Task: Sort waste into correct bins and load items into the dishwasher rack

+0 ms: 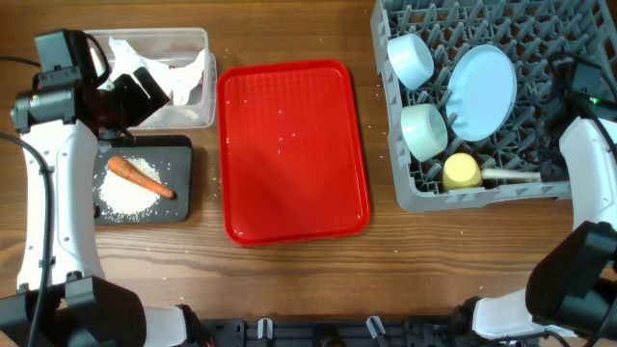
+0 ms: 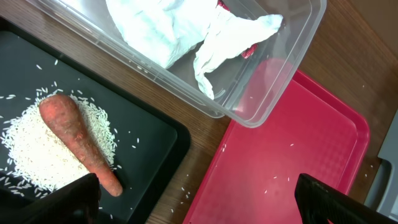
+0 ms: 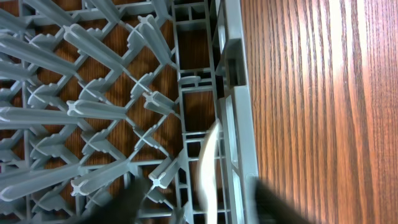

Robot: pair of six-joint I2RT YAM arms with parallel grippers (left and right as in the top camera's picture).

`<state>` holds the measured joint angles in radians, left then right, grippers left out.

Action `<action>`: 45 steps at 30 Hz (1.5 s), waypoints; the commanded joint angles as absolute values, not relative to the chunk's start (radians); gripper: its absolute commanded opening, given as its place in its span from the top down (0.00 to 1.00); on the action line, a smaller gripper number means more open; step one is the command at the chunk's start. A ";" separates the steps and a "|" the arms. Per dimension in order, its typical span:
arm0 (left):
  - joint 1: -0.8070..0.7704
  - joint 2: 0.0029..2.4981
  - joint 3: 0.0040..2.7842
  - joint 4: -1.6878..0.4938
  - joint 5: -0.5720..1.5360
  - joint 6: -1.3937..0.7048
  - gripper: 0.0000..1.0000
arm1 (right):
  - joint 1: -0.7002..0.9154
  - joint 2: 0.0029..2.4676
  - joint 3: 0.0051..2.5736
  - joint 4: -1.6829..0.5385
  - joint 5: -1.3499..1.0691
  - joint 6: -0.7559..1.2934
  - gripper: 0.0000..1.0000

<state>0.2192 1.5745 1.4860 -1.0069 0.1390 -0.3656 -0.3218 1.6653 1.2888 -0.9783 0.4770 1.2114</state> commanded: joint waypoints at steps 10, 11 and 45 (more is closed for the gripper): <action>0.223 1.571 1.497 -1.007 0.140 -0.375 0.00 | -0.324 1.599 1.359 -0.825 0.132 0.565 0.00; 0.223 1.571 1.497 -1.007 0.140 -0.375 0.00 | -0.324 1.568 1.359 -0.785 -0.014 0.448 0.00; 0.223 1.571 1.497 -1.007 0.140 -0.375 0.00 | 0.043 1.253 1.348 -0.995 -0.748 0.380 0.00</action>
